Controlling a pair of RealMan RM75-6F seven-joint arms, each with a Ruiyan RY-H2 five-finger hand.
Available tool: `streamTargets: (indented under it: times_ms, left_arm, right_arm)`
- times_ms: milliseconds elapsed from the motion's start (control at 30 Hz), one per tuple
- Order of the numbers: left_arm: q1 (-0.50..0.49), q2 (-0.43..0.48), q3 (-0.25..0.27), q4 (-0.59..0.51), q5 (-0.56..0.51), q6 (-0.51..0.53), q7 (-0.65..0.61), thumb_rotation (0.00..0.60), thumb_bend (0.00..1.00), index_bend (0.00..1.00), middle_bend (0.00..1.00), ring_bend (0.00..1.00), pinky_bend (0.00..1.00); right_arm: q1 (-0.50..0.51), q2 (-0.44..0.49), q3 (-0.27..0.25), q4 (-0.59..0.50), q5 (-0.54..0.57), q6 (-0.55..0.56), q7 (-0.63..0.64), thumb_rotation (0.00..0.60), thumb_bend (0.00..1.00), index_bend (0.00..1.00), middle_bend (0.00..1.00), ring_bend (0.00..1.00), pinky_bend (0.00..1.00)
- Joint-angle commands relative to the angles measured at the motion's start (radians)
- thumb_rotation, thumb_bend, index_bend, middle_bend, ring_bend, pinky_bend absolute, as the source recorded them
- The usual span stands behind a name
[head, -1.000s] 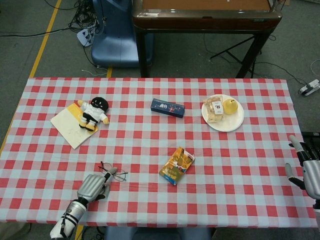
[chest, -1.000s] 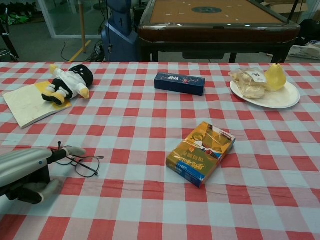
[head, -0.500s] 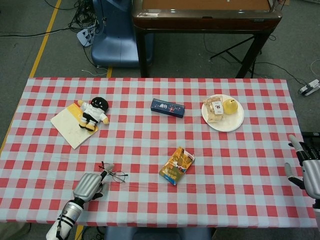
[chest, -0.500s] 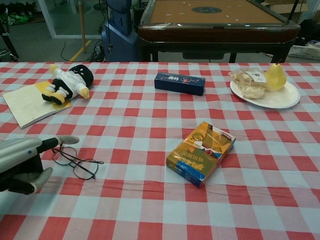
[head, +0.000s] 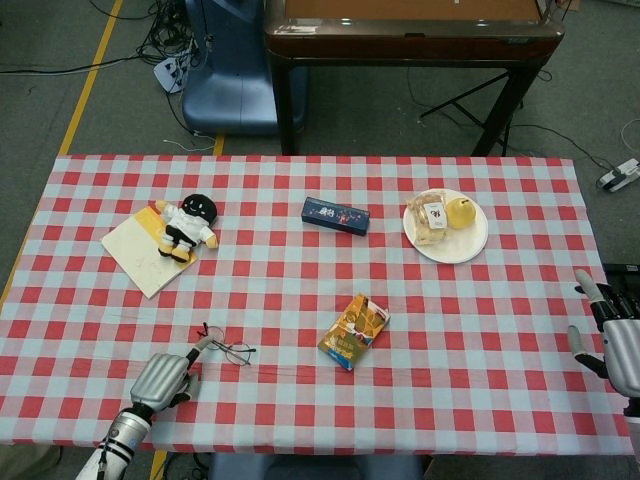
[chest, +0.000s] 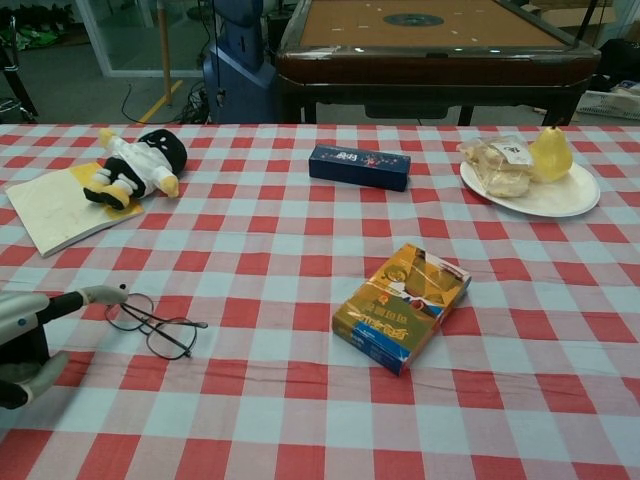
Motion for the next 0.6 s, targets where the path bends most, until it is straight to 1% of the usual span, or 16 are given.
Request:
streamTargets:
  times_ms: [33,600]
  left_arm:
    - [0.0,-0.003,0.0,0.003,0.003,-0.005,-0.002,0.6,0.66,0.07,1.0,0.98,0.97]
    - [0.0,-0.017,-0.001,0.007,0.006,-0.026,0.013,0.6,0.66,0.07,1.0,0.98,0.97]
  right_arm:
    - [0.001,-0.001,0.0,-0.001,0.0,-0.001,-0.002,0.6,0.44,0.01,0.24,0.16,0.18]
    - [0.0,0.003,-0.001,-0.006,0.004,-0.002,-0.008,0.6,0.44,0.01,0.24,0.16,0.18]
